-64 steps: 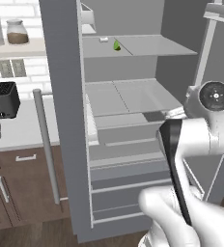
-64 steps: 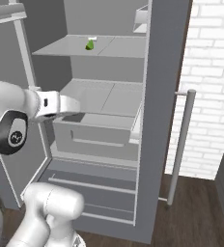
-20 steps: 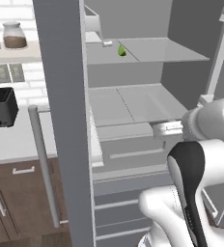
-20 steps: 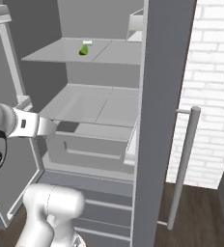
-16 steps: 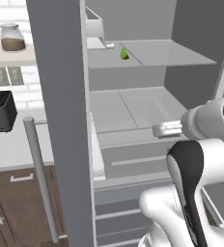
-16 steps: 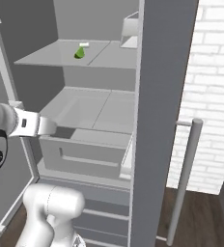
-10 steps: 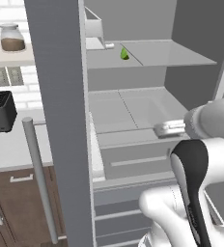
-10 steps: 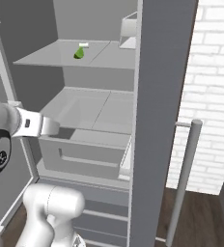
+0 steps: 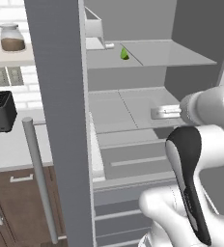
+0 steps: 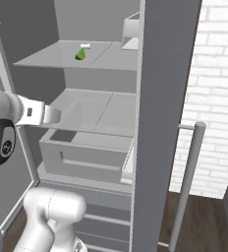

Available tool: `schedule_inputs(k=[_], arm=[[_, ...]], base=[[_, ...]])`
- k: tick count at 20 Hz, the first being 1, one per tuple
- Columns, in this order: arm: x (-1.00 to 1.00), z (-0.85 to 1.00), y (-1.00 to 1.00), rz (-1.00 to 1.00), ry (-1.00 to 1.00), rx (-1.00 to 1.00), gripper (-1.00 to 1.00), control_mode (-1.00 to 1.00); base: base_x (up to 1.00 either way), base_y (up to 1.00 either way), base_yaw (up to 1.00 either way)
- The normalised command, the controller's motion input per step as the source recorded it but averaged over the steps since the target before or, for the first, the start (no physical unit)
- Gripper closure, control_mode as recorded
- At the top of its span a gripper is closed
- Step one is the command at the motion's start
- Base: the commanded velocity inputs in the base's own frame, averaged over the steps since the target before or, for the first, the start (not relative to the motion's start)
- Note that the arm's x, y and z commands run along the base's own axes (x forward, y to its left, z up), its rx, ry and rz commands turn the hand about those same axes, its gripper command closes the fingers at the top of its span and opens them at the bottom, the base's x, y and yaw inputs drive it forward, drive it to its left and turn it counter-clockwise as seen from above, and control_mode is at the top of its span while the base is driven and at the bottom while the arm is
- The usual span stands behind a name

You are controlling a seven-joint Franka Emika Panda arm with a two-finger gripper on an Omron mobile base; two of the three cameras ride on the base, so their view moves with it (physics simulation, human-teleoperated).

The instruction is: Grab a lemon wedge from the fridge and one ice cube from the ice bowl, and put them in the glass of lemonade.

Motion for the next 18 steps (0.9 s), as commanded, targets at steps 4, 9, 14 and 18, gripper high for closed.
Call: schedule_inputs(k=[4,9,14,18], arm=[[0.02,0.94,0.07,-0.05,-0.01,0.00,-1.00,-1.00],[0.01,0.83,0.00,0.00,-0.01,0.01,-1.00,-1.00],[0.28,0.28,0.00,0.00,0.00,0.00,-1.00,-1.00],[0.53,-0.01,0.00,0.00,0.00,0.00,-1.00,-1.00]], base=[[0.00,0.00,0.00],[0.00,0.00,0.00],[0.00,0.00,0.00],[0.00,0.00,0.00]])
